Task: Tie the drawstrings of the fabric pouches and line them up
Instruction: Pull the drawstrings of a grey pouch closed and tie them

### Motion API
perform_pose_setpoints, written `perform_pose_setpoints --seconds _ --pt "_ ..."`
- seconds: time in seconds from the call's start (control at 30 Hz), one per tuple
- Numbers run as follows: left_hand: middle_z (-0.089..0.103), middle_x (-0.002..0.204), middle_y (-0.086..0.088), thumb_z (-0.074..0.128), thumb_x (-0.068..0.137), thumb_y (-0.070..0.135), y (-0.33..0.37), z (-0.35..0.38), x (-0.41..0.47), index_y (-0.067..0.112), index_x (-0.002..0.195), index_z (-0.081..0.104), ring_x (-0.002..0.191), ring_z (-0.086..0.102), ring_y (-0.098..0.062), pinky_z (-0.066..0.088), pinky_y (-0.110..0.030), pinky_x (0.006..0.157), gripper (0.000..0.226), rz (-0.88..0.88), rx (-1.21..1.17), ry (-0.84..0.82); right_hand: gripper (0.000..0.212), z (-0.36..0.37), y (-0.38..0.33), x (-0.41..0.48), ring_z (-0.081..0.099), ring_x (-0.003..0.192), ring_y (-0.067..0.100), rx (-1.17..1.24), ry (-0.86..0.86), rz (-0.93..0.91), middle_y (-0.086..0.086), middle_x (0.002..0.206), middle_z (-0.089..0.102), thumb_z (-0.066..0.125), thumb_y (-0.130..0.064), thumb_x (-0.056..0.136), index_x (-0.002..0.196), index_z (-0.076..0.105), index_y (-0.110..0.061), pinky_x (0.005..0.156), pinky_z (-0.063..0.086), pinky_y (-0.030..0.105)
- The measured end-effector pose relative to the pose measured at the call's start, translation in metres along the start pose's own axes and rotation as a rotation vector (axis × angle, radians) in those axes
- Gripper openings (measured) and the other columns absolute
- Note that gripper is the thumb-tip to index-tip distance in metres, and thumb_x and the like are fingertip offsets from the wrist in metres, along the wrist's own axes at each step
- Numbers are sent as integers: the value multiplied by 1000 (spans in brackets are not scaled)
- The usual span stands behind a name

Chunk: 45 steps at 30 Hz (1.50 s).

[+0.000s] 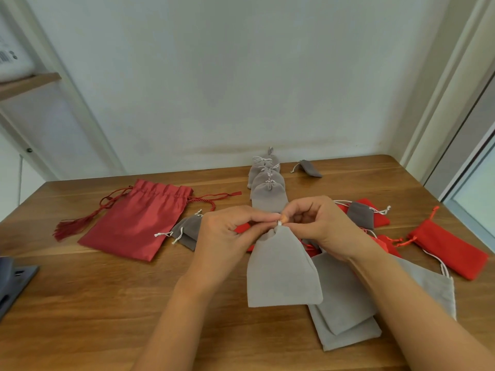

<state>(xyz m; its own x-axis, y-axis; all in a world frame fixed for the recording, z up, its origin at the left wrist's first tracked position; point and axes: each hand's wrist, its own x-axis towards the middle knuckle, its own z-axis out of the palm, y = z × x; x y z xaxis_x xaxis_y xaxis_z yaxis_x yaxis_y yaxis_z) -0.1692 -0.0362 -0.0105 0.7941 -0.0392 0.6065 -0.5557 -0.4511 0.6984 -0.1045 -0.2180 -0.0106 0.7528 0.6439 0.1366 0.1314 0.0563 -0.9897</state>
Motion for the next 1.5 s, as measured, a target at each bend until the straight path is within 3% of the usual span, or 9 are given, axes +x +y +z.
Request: perform_pose_setpoints --seconds 0.2,0.3,0.43,0.73,0.93,1.07,1.27,1.37,1.5 --pt "74 93 11 72 81 13 0 2 0 15 101 74 89 69 -1 52 -16 79 21 12 21 -14 16 -1 -2 -1 61 71 18 -52 -12 -45 5 76 68 73 -8 79 77 73 -23 66 52 24" --pt "71 89 16 73 80 14 1 4 0 21 98 74 86 66 4 47 -9 77 19 31 143 -9 11 1 -1 0 53 71 23 -105 -1 -14 12 77 60 63 -5 81 78 67 -15 66 45 31" --pt "68 80 18 71 84 25 3 2 0 22 86 72 80 62 3 46 -10 68 4 -19 265 25 13 -3 -3 0 47 64 12 -283 105 -10 2 69 55 61 6 81 75 61 -6 60 40 27" --pt "67 75 10 55 90 33 6 14 -1 13 80 67 75 55 -4 35 -2 65 25 130 483 -25 17 -11 -4 1 51 63 4 -543 247 -100 2 71 62 68 -3 75 71 62 -18 60 45 25" --pt "65 75 8 56 91 28 6 19 -2 9 81 65 72 54 -3 40 -9 64 23 143 400 9 19 -9 -5 0 52 63 10 -643 301 -171 -3 70 60 69 -3 74 72 59 -20 62 47 33" --pt "65 78 8 57 91 30 8 17 -3 11 85 65 73 58 -6 45 -20 64 22 70 285 17 21 -3 -11 -2 57 71 11 -727 340 -244 -5 74 60 66 -4 78 76 56 -21 62 47 23" --pt "62 95 12 63 89 24 6 11 1 23 96 67 81 58 -14 44 -16 69 8 -68 65 53 26 -8 -16 -6 58 64 3 -561 352 -266 -8 73 62 63 2 81 78 55 -22 58 45 12" --pt "54 112 14 63 91 18 -8 5 3 32 113 62 84 54 -17 44 -16 71 26 -126 42 23 24 -28 -14 -5 57 64 5 -488 409 -213 0 73 63 62 6 82 78 56 -17 60 48 18" --pt "55 109 15 66 90 22 -19 9 3 37 127 55 85 54 -8 43 -15 72 41 -302 31 -76 18 -48 -12 -8 62 68 15 -413 358 -131 11 76 67 60 7 84 81 57 -11 63 49 19"
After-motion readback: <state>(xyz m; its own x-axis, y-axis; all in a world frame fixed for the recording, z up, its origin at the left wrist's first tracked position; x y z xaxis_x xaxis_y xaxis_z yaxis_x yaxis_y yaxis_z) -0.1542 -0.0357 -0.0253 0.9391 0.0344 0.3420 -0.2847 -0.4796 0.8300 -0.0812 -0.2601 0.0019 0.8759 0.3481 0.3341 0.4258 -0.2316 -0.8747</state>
